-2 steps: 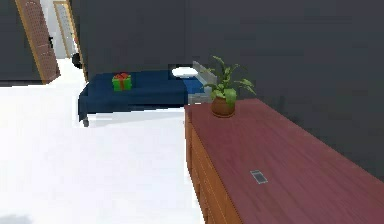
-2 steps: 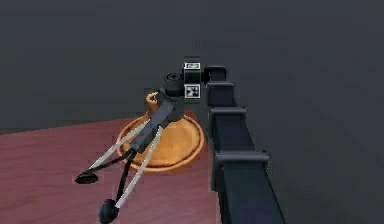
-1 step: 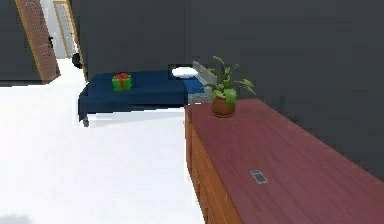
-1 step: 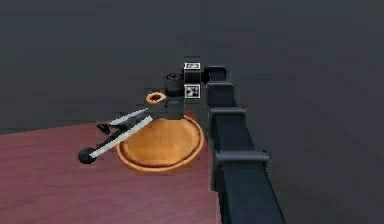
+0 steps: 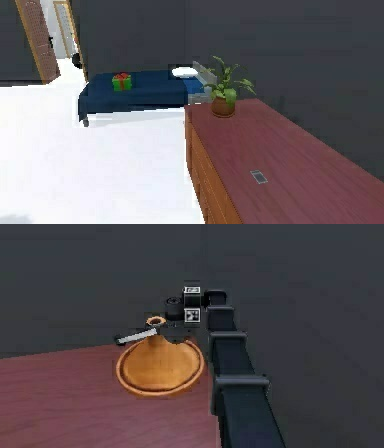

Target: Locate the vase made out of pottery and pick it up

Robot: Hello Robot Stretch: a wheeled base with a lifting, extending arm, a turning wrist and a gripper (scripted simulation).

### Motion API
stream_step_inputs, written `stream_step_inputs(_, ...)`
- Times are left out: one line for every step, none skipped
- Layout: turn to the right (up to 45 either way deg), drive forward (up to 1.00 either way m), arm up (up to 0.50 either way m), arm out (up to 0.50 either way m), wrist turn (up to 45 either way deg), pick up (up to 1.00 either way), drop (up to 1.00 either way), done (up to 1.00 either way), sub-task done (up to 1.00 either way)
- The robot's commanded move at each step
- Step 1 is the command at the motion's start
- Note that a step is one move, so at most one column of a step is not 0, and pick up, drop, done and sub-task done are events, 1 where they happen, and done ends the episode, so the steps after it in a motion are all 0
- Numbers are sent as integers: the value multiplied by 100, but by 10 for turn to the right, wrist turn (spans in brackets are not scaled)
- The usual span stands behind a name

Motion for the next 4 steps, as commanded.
stream_step_inputs(0, 0, 0, 0, 120, 0, 0, 0, 0)
stream_step_inputs(0, 0, -30, 0, 0, 0, 0, 0, 0)
stream_step_inputs(0, 0, 0, 0, 0, 100, 0, 0, 0)
stream_step_inputs(0, 0, 10, 0, 0, 0, 0, 0, 0)
